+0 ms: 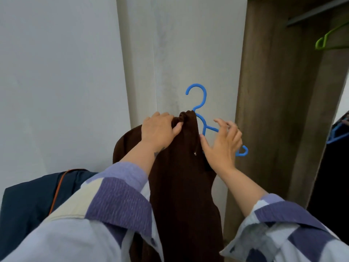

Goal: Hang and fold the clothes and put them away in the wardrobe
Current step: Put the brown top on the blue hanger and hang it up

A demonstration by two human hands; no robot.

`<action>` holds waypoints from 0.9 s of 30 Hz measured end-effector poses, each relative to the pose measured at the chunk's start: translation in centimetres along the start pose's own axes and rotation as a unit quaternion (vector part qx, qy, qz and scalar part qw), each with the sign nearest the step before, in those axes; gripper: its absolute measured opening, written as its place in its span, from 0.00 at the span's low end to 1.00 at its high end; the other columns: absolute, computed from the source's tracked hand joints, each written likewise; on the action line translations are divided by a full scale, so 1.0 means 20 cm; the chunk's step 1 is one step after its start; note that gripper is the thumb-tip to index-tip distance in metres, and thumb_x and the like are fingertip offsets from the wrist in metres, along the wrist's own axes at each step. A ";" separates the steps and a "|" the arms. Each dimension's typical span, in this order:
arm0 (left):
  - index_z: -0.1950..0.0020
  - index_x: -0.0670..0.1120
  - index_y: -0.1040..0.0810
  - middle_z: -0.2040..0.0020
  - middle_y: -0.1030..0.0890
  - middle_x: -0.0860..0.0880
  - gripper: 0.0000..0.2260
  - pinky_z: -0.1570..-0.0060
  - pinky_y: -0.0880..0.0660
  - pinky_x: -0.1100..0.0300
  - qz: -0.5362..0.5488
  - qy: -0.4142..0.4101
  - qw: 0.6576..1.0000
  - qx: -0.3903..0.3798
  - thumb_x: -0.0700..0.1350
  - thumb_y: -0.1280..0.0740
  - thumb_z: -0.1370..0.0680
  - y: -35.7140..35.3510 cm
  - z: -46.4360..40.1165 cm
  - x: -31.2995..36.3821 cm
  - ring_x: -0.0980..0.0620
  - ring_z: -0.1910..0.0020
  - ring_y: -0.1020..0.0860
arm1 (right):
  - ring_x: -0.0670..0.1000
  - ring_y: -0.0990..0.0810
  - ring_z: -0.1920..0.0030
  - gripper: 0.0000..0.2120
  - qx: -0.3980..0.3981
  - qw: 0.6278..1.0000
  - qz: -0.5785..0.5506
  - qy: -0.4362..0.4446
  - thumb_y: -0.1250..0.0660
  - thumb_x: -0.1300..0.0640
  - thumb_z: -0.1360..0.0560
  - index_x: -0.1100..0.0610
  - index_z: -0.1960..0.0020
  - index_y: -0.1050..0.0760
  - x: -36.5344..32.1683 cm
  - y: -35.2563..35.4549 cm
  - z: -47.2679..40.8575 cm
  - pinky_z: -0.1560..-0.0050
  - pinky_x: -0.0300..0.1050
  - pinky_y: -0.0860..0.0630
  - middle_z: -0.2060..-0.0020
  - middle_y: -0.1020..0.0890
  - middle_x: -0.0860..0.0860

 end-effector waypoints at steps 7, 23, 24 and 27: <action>0.55 0.48 0.27 0.57 0.25 0.51 0.16 0.58 0.36 0.55 -0.002 -0.020 0.999 0.039 0.58 0.46 0.20 0.10 -0.06 0.01 0.48 0.54 0.28 | 0.49 0.31 0.50 0.10 -0.007 0.996 -0.071 -0.061 0.32 0.59 0.27 0.55 0.51 0.34 0.09 -0.11 0.22 0.51 0.45 0.29 0.52 0.32 0.49; 0.60 0.48 0.30 0.62 0.30 0.55 0.14 0.59 0.36 0.57 0.021 -0.024 0.997 0.070 0.56 0.43 0.22 0.18 0.04 -0.08 0.51 0.59 0.31 | 0.51 0.20 0.56 0.09 -0.288 0.859 -0.243 -0.346 0.36 0.55 0.22 0.57 0.47 0.20 0.14 -0.36 0.24 0.50 0.46 0.20 0.60 0.19 0.51; 0.59 0.48 0.28 0.62 0.29 0.54 0.14 0.58 0.35 0.56 0.019 -0.017 0.997 0.070 0.56 0.43 0.22 0.18 0.05 -0.10 0.50 0.58 0.30 | 0.52 0.20 0.54 0.09 -0.285 0.853 -0.245 -0.363 0.35 0.53 0.23 0.56 0.49 0.20 0.16 -0.36 0.25 0.47 0.49 0.21 0.57 0.18 0.51; 0.56 0.47 0.26 0.58 0.25 0.52 0.13 0.56 0.32 0.53 0.012 0.002 0.998 0.060 0.54 0.43 0.22 0.17 0.09 -0.19 0.49 0.56 0.28 | 0.54 0.21 0.50 0.07 -0.279 0.758 -0.353 -0.473 0.35 0.58 0.22 0.59 0.46 0.24 0.21 -0.33 0.28 0.54 0.49 0.22 0.50 0.20 0.54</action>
Point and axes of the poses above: each hand's wrist, its own z-axis away from the middle knuckle, its own y-axis out of the back of the hand, x = y × z, the point moved 8 cm from there along -z, towards the middle knuckle
